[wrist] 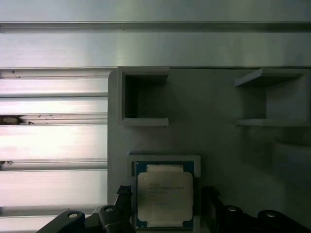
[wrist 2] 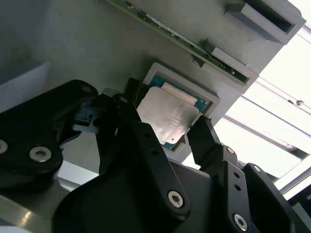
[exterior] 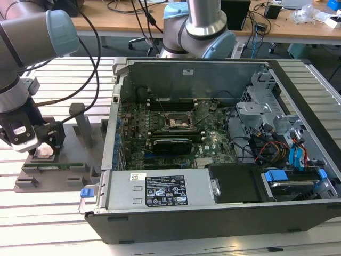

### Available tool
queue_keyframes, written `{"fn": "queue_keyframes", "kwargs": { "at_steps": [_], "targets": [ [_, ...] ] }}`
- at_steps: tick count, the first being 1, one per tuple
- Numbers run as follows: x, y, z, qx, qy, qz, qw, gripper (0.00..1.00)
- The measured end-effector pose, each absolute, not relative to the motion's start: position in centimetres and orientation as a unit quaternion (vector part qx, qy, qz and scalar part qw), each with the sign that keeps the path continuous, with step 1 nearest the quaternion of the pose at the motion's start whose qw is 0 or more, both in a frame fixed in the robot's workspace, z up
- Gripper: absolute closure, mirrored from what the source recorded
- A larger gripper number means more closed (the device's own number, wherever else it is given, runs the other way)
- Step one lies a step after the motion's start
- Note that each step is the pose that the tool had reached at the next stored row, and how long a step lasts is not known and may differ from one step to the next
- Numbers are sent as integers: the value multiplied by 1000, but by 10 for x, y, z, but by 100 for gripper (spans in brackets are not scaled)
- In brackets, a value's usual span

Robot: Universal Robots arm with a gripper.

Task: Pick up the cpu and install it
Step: 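Pick up the cpu and move it towards the insertion slot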

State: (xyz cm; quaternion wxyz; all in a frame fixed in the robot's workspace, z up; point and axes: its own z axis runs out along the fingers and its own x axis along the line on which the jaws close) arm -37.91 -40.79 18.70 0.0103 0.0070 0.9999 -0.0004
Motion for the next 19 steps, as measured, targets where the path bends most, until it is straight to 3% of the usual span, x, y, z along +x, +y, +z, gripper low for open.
{"fn": "queue_keyframes", "kwargs": {
  "at_steps": [7,11,19],
  "targets": [
    [-378,-408,187,7,1000,-1,10,32],
    [-378,-408,187,7,1000,-1,10,45],
    [-378,-408,187,7,1000,-2,10,45]
  ]
}}
